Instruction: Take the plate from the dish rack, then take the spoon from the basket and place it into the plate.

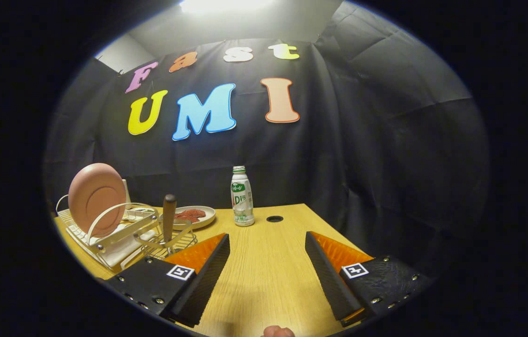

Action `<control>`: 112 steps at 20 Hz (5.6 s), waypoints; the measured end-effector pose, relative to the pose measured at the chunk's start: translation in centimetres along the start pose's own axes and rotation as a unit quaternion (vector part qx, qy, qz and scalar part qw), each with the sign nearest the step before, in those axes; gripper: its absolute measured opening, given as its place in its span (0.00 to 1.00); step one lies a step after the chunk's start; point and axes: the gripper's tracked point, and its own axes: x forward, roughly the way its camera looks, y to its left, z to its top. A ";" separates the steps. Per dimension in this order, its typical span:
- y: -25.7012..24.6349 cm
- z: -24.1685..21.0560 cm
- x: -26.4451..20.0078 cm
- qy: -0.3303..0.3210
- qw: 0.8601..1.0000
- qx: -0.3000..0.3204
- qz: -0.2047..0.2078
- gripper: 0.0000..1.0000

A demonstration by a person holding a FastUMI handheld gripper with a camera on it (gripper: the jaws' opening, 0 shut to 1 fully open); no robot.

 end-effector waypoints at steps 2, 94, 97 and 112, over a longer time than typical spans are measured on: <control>-0.3 2.6 0.3 -0.013 1.000 -0.008 -0.007 0.99; 29.2 14.2 -2.4 0.503 0.854 -0.126 0.035 0.07; 27.5 14.8 -6.1 0.502 0.858 -0.091 0.055 0.07; 22.7 4.7 -19.7 0.556 0.817 0.095 0.117 0.07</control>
